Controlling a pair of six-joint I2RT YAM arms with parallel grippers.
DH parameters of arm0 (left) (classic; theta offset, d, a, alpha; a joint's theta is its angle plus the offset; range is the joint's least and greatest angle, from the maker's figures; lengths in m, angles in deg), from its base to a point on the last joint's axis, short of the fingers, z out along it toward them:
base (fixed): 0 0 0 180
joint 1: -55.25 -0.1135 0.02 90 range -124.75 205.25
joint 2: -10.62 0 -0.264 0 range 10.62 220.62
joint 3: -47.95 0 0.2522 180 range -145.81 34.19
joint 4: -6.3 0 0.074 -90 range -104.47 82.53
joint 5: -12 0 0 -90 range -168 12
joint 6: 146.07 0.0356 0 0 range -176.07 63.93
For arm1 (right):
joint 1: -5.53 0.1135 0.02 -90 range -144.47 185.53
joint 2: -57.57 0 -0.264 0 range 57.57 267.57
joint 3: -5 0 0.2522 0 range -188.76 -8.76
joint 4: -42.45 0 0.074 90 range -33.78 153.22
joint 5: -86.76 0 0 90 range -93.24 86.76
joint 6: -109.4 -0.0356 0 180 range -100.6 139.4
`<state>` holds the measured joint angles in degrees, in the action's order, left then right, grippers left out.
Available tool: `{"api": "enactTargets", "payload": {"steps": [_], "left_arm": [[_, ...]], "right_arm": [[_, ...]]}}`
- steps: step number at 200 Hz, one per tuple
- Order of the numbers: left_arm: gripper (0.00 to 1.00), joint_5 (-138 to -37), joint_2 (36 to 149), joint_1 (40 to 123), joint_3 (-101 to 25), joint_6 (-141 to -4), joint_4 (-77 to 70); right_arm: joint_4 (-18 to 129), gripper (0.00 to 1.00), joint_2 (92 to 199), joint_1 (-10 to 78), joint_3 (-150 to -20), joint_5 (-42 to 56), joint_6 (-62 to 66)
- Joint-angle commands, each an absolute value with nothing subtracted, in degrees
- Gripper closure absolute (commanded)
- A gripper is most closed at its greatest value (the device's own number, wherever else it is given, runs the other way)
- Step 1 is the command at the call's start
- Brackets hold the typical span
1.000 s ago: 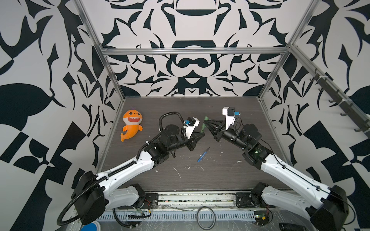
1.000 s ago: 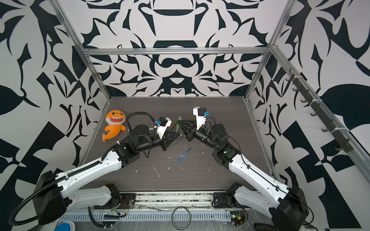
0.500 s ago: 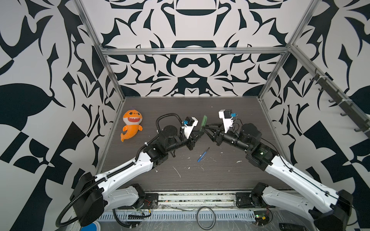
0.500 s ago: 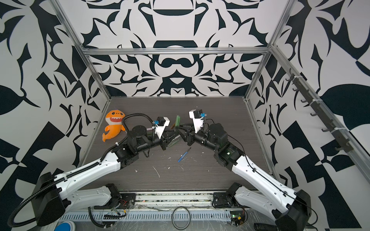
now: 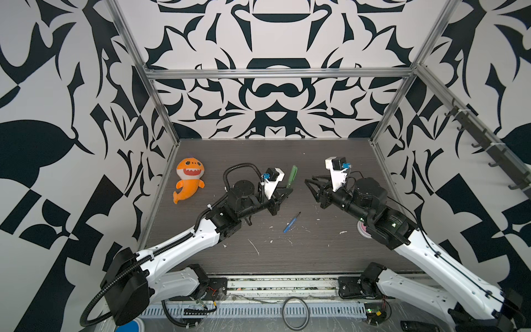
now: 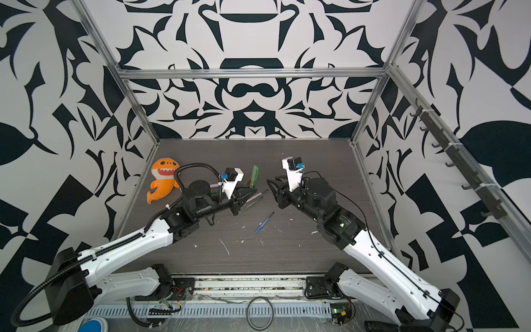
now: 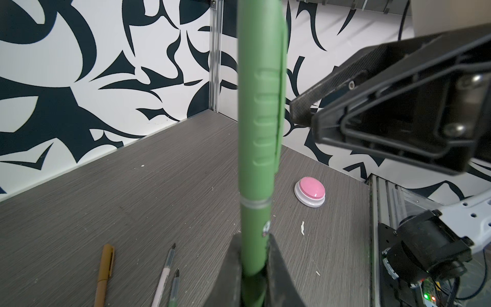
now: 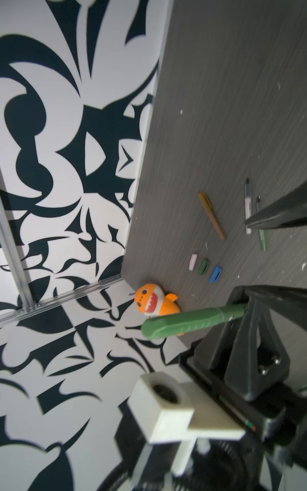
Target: Insert the pens into the pen caps
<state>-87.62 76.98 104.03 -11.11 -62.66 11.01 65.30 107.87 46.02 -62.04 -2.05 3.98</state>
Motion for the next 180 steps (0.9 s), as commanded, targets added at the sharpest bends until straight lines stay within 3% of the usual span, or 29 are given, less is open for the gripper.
{"api": "enactTargets", "payload": {"steps": [1,47,81,152,180], "left_arm": [[0.92,-87.6,76.61,103.97,-12.57,-61.95,11.52],[0.92,-87.23,76.86,103.95,-12.75,-61.28,10.91],[0.92,-86.99,76.92,104.01,-12.83,-61.25,10.66],[0.92,-87.92,76.63,103.95,-13.08,-61.53,10.51],[0.92,-88.38,76.44,104.02,-13.11,-61.73,10.47]], "right_arm": [[64.7,0.69,106.79,46.22,-62.11,-8.77,9.36],[71.29,0.6,110.56,46.22,-67.93,-13.7,8.15],[70.28,0.56,109.82,46.22,-70.68,-4.99,11.51],[73.25,0.62,117.15,46.19,-83.61,6.74,10.57],[71.33,0.58,119.44,46.19,-85.53,9.64,9.6]]}}
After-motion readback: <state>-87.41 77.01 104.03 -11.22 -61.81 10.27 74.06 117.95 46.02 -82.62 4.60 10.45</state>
